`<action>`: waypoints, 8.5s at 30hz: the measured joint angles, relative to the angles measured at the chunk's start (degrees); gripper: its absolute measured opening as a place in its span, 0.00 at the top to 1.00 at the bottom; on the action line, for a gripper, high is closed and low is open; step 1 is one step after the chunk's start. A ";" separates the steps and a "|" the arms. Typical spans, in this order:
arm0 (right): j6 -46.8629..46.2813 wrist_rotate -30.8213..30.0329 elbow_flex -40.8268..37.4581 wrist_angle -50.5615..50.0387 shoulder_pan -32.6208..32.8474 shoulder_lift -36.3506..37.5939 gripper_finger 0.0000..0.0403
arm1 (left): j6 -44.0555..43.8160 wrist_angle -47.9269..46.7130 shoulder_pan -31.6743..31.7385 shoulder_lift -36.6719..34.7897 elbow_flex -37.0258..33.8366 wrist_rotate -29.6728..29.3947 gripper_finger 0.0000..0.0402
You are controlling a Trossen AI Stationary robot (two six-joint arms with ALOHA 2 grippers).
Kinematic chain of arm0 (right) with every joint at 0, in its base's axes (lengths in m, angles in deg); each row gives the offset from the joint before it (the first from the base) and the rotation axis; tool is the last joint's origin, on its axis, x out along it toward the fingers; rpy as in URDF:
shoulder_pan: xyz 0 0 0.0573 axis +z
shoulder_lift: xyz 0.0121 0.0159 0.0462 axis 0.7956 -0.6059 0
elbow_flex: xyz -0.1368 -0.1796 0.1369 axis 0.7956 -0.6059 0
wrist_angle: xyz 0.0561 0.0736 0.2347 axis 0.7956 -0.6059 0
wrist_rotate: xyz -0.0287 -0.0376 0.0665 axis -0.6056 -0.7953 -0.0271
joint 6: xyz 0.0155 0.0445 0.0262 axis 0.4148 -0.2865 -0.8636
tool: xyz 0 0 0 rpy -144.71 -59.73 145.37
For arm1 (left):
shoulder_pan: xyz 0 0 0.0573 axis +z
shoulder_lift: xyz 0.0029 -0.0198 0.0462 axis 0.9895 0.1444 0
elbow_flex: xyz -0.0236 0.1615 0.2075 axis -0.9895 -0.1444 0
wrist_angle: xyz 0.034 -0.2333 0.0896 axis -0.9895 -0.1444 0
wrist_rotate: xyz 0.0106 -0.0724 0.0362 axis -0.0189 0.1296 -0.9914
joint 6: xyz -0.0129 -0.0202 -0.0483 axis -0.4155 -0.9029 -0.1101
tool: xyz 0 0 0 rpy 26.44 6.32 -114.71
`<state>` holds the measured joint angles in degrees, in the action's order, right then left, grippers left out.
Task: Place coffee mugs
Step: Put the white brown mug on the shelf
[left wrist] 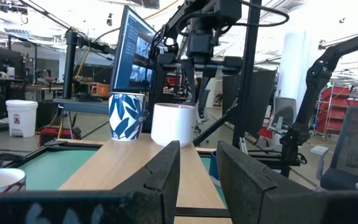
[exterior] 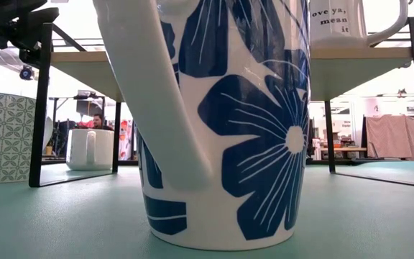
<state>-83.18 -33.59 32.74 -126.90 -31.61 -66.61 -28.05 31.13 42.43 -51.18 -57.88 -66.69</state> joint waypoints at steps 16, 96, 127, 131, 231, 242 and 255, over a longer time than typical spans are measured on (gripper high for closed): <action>11.96 -11.28 7.28 0.05 -2.24 1.00 0.91 | 0.00 0.00 -0.01 0.01 0.00 0.02 0.78; 29.07 -7.26 7.50 8.37 -45.72 2.47 0.65 | 29.15 13.77 0.48 0.00 6.10 -46.30 0.78; 28.63 -7.24 7.48 8.48 -48.04 2.47 0.65 | 4.84 -26.61 0.48 7.83 28.20 -43.55 0.78; 29.22 -7.24 7.50 8.50 -48.16 2.47 0.65 | -9.91 -41.24 0.48 11.12 32.03 -43.15 0.78; 31.56 -7.24 7.26 3.34 -48.89 2.47 0.65 | -1.74 -81.03 70.04 67.42 75.77 32.93 1.00; 32.81 -7.24 7.26 3.33 -48.89 2.47 0.65 | -1.63 -76.51 53.96 69.94 76.25 33.10 1.00; 34.80 -7.23 7.26 1.34 -48.89 2.47 0.65 | 3.67 -77.88 42.61 74.25 78.41 36.08 1.00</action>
<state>-48.39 -40.82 40.00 -125.56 -80.50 -64.14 -24.39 -46.74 85.04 23.07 20.53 -30.62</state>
